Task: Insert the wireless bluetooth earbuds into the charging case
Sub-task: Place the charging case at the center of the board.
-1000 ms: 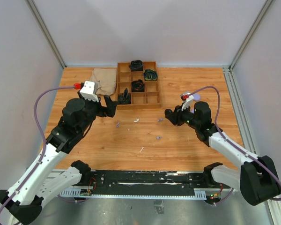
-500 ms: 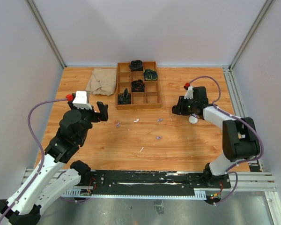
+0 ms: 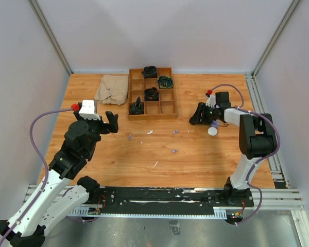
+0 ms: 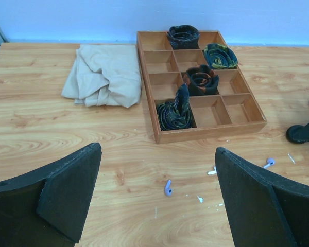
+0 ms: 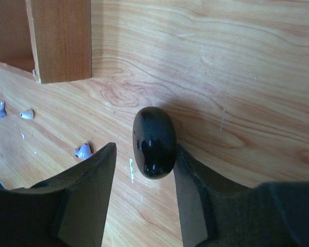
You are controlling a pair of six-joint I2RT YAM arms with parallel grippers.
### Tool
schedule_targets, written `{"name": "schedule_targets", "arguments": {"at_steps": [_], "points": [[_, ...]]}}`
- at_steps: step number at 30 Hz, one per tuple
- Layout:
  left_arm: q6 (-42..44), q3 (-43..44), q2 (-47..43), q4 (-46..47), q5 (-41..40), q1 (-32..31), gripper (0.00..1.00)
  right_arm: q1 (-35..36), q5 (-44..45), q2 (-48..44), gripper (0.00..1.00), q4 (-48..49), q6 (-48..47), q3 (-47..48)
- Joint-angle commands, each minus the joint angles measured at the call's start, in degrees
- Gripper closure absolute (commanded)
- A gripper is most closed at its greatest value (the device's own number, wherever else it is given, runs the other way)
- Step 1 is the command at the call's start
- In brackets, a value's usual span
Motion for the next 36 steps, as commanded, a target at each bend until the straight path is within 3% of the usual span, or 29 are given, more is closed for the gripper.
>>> {"name": "schedule_targets", "arguments": {"at_steps": [1,6,14,22,29,36], "points": [[0.01,-0.67,-0.66,2.36,0.16,0.72,0.03,-2.18,-0.67,1.47,0.48,-3.58,-0.87,0.81],[0.08,-0.73,-0.57,2.43,0.46,0.81,0.03,-3.77,-0.21,0.98,0.42,-5.10,-2.23,0.79],[0.08,-0.69,-0.73,2.39,0.20,0.90,0.03,-4.12,4.53,-5.16,0.41,-9.55,-6.64,1.14],[0.08,-1.00,-2.45,2.89,0.21,0.99,0.03,-4.14,18.10,-14.08,0.37,-16.82,-13.14,1.31],[0.08,-1.12,-2.77,2.98,0.54,1.00,0.03,-4.12,26.96,-14.67,0.33,-19.09,-18.95,1.50],[0.08,-1.30,-2.70,3.20,0.73,1.15,0.03,-4.12,26.56,-12.05,0.32,-19.91,-30.33,3.52]]}}
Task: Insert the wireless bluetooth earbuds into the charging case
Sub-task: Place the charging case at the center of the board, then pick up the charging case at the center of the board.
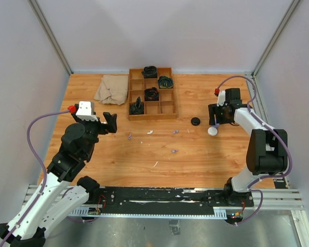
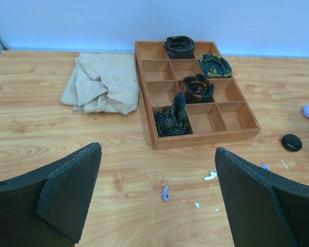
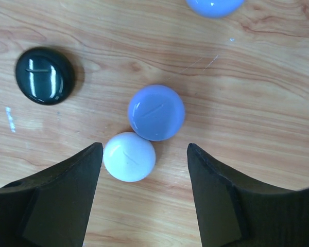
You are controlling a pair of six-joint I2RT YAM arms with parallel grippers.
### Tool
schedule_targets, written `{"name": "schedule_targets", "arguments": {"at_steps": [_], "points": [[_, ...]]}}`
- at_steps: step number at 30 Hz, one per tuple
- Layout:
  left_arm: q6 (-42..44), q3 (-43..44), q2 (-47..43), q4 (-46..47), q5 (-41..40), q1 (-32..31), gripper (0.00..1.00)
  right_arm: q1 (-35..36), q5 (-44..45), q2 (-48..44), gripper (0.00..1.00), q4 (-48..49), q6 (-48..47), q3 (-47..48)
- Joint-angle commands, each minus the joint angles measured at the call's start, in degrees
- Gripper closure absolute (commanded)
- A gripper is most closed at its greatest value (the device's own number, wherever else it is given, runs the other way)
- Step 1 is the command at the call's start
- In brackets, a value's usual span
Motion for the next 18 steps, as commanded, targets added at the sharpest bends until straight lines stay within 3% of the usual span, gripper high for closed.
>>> {"name": "schedule_targets", "arguments": {"at_steps": [1,8,18], "points": [[0.08,-0.63,-0.39,2.10,0.14,0.62,0.03,-0.56,1.39,2.58,0.32,-2.27,-10.25,2.91],[0.08,-0.68,-0.37,2.20,0.77,0.71,0.03,-0.69,-2.30,6.94,0.34,-2.75,-18.37,5.97],[0.08,-0.76,-0.29,2.38,2.00,0.88,0.03,-1.50,-5.93,13.67,0.43,-8.14,-22.66,9.76]]}}
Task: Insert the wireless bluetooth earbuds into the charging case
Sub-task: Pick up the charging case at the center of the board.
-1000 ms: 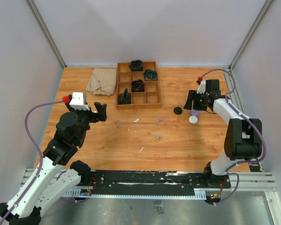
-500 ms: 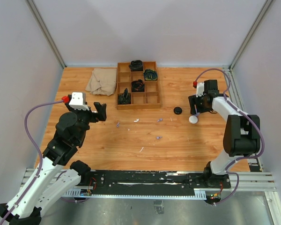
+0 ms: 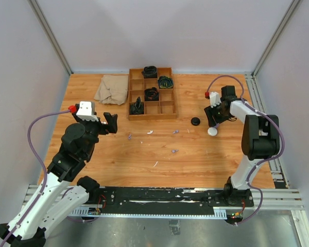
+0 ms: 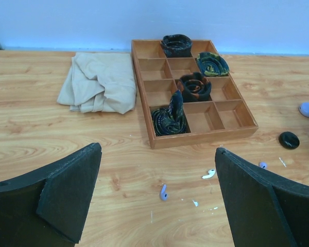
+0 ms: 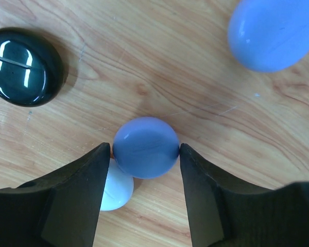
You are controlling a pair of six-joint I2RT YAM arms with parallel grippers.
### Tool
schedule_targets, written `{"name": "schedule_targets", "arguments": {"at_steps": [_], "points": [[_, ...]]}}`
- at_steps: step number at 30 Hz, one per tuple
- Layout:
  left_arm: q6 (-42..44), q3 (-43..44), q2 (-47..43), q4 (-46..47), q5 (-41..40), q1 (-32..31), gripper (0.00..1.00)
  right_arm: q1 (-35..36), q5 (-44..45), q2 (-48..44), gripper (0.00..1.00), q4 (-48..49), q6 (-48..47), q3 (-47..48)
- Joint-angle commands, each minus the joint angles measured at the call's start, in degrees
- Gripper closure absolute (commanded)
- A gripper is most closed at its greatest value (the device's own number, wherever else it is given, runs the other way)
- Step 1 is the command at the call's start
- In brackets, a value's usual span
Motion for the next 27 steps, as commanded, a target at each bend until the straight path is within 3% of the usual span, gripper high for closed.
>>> {"name": "schedule_targets", "arguments": {"at_steps": [1,15,27], "points": [[0.07,-0.49,-0.24,2.18,0.88,0.60,0.03,-1.41,-2.19,2.56,0.44,-4.43,-3.31,1.90],[-0.11,-0.62,0.34,2.61,2.82,0.86,0.03,-1.34,-1.83,2.16,0.56,-5.35,-0.32,0.46],[-0.22,-0.38,1.77,3.36,6.44,1.02,0.03,4.43,1.97,-9.70,0.63,1.64,8.25,-4.38]]}}
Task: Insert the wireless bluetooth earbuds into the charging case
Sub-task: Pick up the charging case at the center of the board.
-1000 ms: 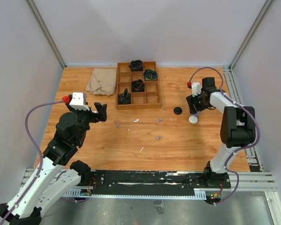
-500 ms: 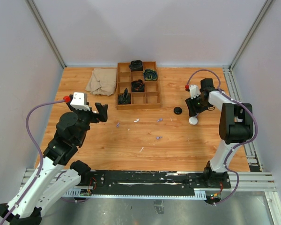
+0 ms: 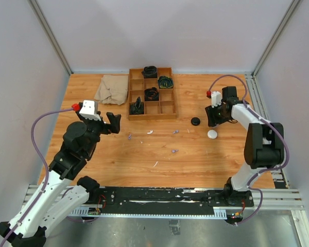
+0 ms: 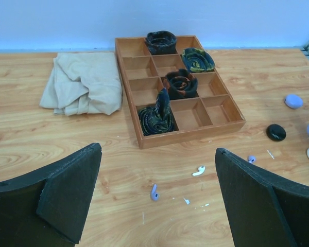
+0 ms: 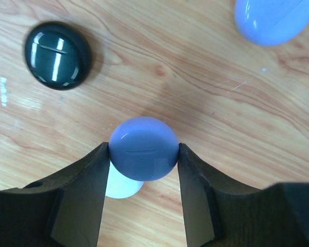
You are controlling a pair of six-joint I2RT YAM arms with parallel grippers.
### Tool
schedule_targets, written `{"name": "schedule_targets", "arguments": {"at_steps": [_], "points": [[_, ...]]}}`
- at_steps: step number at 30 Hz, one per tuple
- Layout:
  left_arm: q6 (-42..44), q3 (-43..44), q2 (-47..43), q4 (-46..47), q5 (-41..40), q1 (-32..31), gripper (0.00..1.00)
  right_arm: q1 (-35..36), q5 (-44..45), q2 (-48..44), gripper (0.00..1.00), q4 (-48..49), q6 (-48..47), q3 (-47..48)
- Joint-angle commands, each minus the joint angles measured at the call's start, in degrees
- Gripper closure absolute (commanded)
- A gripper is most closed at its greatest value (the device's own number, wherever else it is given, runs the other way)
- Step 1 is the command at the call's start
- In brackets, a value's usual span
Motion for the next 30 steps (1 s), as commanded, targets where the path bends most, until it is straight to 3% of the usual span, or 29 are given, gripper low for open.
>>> {"name": "schedule_targets", "arguments": {"at_steps": [1,20,23,30], "points": [[-0.31,-0.17,0.72,2.30,2.82,0.51,0.03,4.82,3.26,-5.85,0.63,2.65,5.11,-0.96],[-9.68,4.25,6.39,2.08,17.44,0.51,0.04,36.38,18.99,-19.70,0.63,6.77,11.75,-2.22],[-11.41,3.51,7.28,3.60,19.82,0.51,0.04,40.49,20.27,-22.55,0.62,8.79,17.88,-3.15],[-15.54,2.26,10.11,6.90,26.63,0.51,0.07,48.04,22.41,-28.89,0.63,17.91,21.03,-8.07]]}}
